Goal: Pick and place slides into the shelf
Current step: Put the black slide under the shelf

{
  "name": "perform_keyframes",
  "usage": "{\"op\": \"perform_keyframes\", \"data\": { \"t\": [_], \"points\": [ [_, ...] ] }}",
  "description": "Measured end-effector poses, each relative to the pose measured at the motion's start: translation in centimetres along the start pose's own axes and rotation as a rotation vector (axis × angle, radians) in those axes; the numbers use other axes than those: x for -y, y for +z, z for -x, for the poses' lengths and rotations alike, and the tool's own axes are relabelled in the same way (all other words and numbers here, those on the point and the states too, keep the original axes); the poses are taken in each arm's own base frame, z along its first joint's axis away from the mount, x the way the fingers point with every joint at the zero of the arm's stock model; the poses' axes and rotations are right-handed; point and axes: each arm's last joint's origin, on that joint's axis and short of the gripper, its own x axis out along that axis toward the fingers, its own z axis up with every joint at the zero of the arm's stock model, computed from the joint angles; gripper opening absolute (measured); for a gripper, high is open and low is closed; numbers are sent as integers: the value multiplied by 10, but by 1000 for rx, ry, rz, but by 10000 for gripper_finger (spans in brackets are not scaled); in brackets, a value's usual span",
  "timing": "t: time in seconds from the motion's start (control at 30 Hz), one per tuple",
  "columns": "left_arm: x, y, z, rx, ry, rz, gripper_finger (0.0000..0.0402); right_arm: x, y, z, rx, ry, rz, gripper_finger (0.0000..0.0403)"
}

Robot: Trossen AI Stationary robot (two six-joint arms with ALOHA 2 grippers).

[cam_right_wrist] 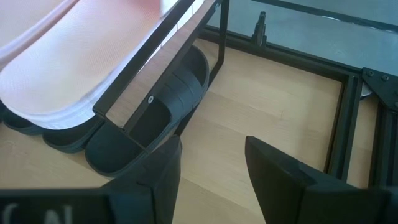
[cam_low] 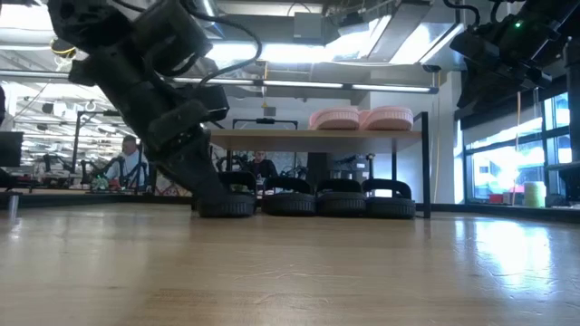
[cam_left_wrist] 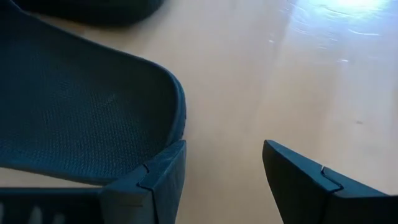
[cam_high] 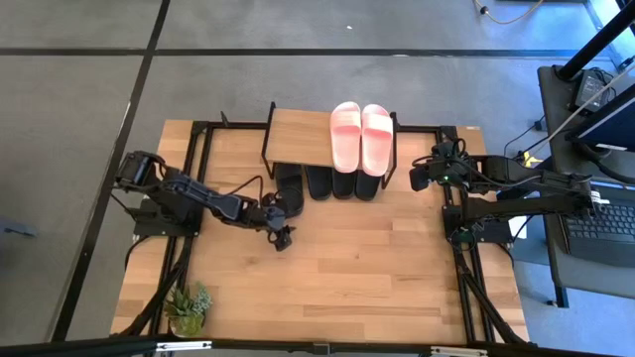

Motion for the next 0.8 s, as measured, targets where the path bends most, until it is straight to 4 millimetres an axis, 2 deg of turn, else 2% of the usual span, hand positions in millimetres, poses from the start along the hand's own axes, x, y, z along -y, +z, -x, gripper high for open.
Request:
{"op": "perform_keyframes", "data": {
  "t": [0.57, 0.8],
  "points": [
    [-35, 17, -9, 15, 111, -70, 204, 0, 0, 0, 0, 0, 0, 179],
    [-44, 20, -10, 8, 114, -58, 204, 0, 0, 0, 0, 0, 0, 179]
  ]
}}
